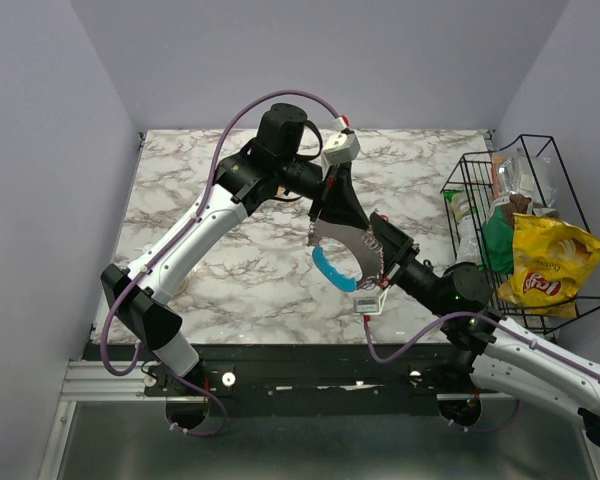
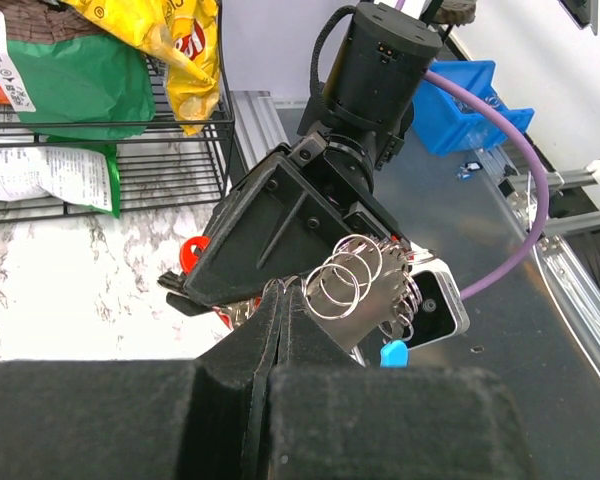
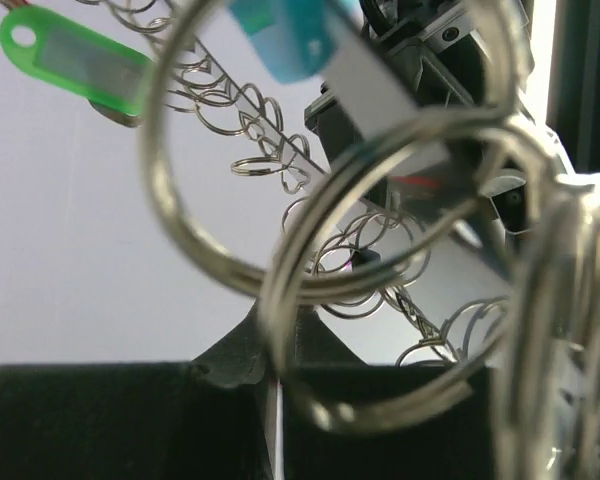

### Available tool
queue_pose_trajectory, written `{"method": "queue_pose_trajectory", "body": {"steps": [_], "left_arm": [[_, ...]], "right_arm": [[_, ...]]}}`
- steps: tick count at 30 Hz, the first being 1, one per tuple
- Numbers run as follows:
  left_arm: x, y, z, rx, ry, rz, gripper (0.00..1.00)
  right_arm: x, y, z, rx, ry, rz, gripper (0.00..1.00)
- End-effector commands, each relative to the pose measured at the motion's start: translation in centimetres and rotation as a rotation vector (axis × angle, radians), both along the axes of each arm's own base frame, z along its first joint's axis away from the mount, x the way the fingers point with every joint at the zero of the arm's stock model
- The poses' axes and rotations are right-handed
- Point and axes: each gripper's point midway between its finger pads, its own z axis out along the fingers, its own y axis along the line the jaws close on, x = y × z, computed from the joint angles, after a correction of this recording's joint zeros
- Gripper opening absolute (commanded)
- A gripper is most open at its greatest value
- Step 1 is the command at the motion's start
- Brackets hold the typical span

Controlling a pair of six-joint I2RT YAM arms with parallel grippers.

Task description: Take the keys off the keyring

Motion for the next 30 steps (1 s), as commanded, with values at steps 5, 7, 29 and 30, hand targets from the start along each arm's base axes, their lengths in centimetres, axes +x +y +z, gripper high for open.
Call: {"method": "queue_pose_trajectory", "body": {"steps": [5,7,29,30], "left_arm": [[-1.3,1.0,2.9,-0.071,-0.069,-0.038,0.00],[-1.4,1.2,3.0,-0.073,-0.069,-0.041,0.00],[-1.0,2.5,2.7,-0.061,-0.085,-0.003,0.02],[-0.9,2.5,2.2,-0.051,-0.074,0.001,0.09]], "right_arm": [[-2.0,-2.5,6.4,-0.242,-0.491,-0.279,0.01],[-2.0,-3.1,6.9,-0.224,-0.477,-0.297,0.01],[-2.4,-4.6,9.7,-0.151,-0.471,-0.330,0.01],[-2.4,-4.7,9.9,-0.147,-0.475,-0.329,0.01]]}}
